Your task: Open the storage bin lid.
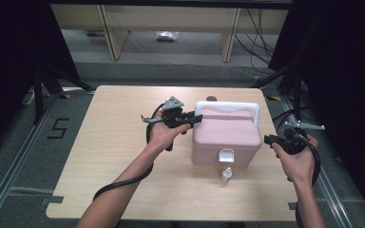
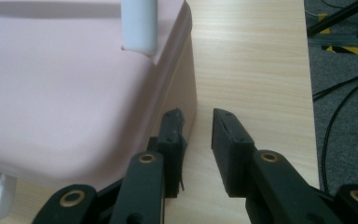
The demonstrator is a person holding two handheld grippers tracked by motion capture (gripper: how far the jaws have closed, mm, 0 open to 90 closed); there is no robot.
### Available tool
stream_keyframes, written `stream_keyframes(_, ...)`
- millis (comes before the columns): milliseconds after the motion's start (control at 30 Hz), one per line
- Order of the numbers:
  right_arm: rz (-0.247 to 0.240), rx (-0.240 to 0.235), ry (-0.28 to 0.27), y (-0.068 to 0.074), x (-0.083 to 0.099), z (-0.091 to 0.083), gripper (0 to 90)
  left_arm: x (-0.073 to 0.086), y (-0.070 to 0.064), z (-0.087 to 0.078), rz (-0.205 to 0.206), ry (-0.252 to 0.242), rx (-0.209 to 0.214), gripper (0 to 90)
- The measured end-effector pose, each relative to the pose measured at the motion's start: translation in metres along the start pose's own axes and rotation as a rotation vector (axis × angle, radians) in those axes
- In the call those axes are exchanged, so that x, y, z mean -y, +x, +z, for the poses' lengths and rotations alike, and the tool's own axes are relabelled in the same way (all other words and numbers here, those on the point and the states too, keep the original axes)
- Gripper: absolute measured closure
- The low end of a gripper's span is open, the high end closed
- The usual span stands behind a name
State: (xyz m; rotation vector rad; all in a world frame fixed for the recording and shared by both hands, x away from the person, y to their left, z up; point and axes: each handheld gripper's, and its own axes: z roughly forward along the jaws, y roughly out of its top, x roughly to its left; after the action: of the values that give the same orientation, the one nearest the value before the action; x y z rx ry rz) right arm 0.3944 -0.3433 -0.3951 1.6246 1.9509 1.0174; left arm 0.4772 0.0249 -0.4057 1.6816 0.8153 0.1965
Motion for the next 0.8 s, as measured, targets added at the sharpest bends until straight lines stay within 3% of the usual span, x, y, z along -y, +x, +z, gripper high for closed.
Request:
stream_keyframes(133,0.012,0.01,-0.003,0.004,0.002,-0.005,74.1,0.0,-0.002,-0.002,-0.019,-0.003,-0.003,74.4)
stream_keyframes(200,-0.015,0.017,-0.003,0.002,0.002,-0.007,74.1,0.0,-0.002,-0.002,-0.032,-0.005,-0.002,74.6)
stream_keyframes(233,0.019,0.006,-0.015,0.005,0.004,-0.008,74.3,-0.001,-0.002,-0.002,-0.035,-0.003,0.0,74.7)
stream_keyframes(267,-0.017,0.012,-0.02,0.003,0.004,-0.009,74.4,-0.001,-0.002,-0.002,-0.035,-0.003,0.0,74.7)
stream_keyframes(333,-0.018,0.012,-0.018,0.004,0.005,-0.01,74.7,-0.003,-0.003,-0.002,-0.045,-0.003,0.0,74.8)
stream_keyframes(400,-0.014,-0.002,-0.026,0.005,0.006,-0.012,75.3,-0.004,-0.002,-0.002,-0.06,-0.004,0.001,74.8)
stream_keyframes(433,0.014,-0.003,-0.024,0.008,0.007,-0.013,75.7,-0.005,-0.002,-0.001,-0.074,-0.006,0.002,74.8)
stream_keyframes(500,-0.023,-0.015,-0.045,0.009,0.009,-0.018,78.5,-0.008,-0.001,-0.002,-0.097,-0.009,0.003,74.8)
stream_keyframes(567,-0.031,-0.017,-0.053,0.011,0.011,-0.021,81.6,-0.009,-0.001,-0.001,-0.107,-0.011,0.002,74.8)
stream_keyframes(633,0.003,-0.022,-0.043,0.016,0.013,-0.024,85.1,-0.011,-0.001,-0.001,-0.118,-0.006,0.0,74.8)
stream_keyframes(667,-0.033,-0.035,-0.057,0.014,0.014,-0.023,86.7,-0.012,0.0,0.0,-0.135,-0.012,0.005,74.8)
stream_keyframes(700,-0.01,-0.043,-0.049,0.017,0.015,-0.025,88.4,-0.012,0.0,0.0,-0.135,-0.012,0.005,74.8)
stream_keyframes(733,-0.036,-0.03,-0.045,0.017,0.015,-0.026,90.0,-0.013,0.0,-0.001,-0.141,-0.005,0.001,74.8)
stream_keyframes(767,-0.043,-0.053,-0.041,0.018,0.016,-0.025,90.0,-0.014,0.0,0.0,-0.151,-0.007,0.008,74.9)
stream_keyframes(800,-0.012,-0.052,-0.026,0.021,0.017,-0.025,90.0,-0.014,0.0,0.0,-0.151,-0.007,0.008,74.8)
